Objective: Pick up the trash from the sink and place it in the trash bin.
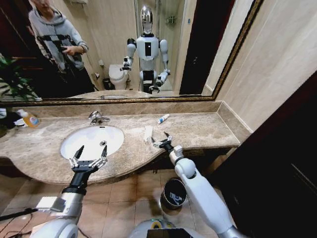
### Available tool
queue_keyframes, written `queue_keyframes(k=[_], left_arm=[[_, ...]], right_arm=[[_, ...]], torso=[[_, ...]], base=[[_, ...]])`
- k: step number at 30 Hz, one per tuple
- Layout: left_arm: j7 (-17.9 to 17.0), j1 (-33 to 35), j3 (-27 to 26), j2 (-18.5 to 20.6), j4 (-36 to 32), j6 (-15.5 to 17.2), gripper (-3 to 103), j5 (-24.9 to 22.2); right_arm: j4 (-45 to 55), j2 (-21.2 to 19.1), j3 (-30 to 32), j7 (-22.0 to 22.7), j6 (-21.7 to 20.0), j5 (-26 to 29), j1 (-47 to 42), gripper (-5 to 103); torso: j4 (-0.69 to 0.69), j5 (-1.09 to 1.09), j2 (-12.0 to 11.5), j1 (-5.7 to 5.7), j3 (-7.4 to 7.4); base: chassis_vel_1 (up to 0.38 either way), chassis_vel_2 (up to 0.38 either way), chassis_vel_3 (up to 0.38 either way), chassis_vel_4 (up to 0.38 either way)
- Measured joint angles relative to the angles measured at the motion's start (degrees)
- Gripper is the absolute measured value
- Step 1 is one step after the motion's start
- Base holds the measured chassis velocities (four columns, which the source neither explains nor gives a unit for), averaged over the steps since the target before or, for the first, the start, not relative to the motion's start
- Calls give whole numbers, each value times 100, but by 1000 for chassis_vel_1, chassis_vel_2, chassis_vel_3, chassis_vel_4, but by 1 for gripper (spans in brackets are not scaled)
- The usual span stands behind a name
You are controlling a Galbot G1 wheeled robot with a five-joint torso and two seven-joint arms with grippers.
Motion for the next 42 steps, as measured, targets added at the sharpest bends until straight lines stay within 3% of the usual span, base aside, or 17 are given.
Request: queue_keyframes(k=[12,18,24,27,28,30,38,40,42], left_arm=[[0,0,0,0,0,0,100,0],[0,0,0,0,0,0,100,0],[0,0,0,0,0,0,100,0],[0,0,0,0,0,0,100,0],[0,0,0,0,0,0,100,0],[0,0,0,0,0,0,100,0],[0,0,0,0,0,0,100,0],[0,0,0,0,0,0,100,0],[0,0,0,0,0,0,100,0]], right_arm=[[-408,305,-673,466,-27,42,320,100],[-526,312,-669,541,-26,18,406,101],[-637,253,-602,528,0,3,404,84],[-673,253,-590,530,8,-3,406,79],[-693,249,-580,530,13,-6,419,72],[-704,248,-573,530,15,-6,429,72],[-814,264,-523,521,92,-10,445,44],[-816,262,-514,521,92,-9,444,44],[-817,249,-485,520,92,-4,444,36]], torso=[[1,1,0,0,0],[0,1,0,0,0],[0,2,0,0,0],[0,2,0,0,0],[0,2,0,0,0],[0,2,0,0,0],[0,2,0,0,0],[0,2,0,0,0],[0,2,0,0,0]], base=[[0,0,0,0],[0,0,0,0],[0,0,0,0],[0,0,0,0],[0,0,0,0],[0,0,0,0],[0,0,0,0],[0,0,0,0],[0,0,0,0]])
